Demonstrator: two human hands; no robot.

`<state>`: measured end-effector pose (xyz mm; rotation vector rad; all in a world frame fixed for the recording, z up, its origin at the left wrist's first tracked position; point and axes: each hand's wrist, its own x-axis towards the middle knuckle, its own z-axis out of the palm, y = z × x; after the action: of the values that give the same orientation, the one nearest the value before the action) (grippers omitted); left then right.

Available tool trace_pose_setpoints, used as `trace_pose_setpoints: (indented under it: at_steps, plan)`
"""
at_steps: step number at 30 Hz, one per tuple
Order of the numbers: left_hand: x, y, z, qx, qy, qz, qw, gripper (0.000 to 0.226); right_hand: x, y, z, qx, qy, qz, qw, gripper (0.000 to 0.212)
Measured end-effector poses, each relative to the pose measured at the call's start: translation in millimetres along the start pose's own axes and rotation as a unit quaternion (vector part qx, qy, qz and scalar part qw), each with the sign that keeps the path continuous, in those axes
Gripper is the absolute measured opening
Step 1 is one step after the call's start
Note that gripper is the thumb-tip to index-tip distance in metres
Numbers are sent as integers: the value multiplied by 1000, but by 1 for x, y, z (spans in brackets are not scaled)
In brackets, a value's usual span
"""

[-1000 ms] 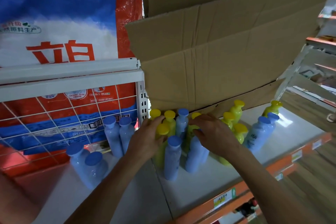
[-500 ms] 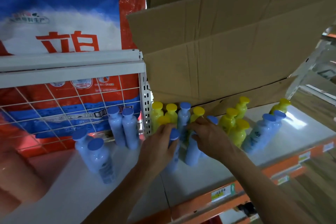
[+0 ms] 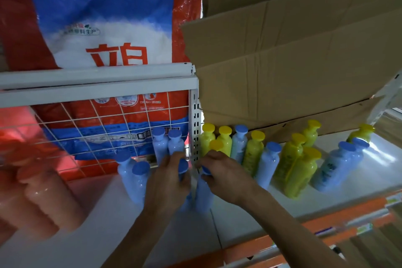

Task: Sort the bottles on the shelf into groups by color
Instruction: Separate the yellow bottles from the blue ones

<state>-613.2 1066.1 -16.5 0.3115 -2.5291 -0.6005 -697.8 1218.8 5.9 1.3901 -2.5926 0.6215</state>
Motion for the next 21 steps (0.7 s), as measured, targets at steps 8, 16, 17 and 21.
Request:
trace_pose_setpoints:
  at_steps: [8,16,17,21]
  plan:
    - [11,-13,-11,19,-42,32,998,29,16,-14,14,-17,13,-3,1000,38]
    - [28,-4,-20,-12,-87,96,992,40,0,-9,3,-39,36,25,998,44]
    - [32,0,-21,-6,-83,109,991,40,-2,-7,0,-41,39,29,998,44]
    - [47,22,-18,0,-86,131,988,42,-17,2,-16,-54,48,46,996,44]
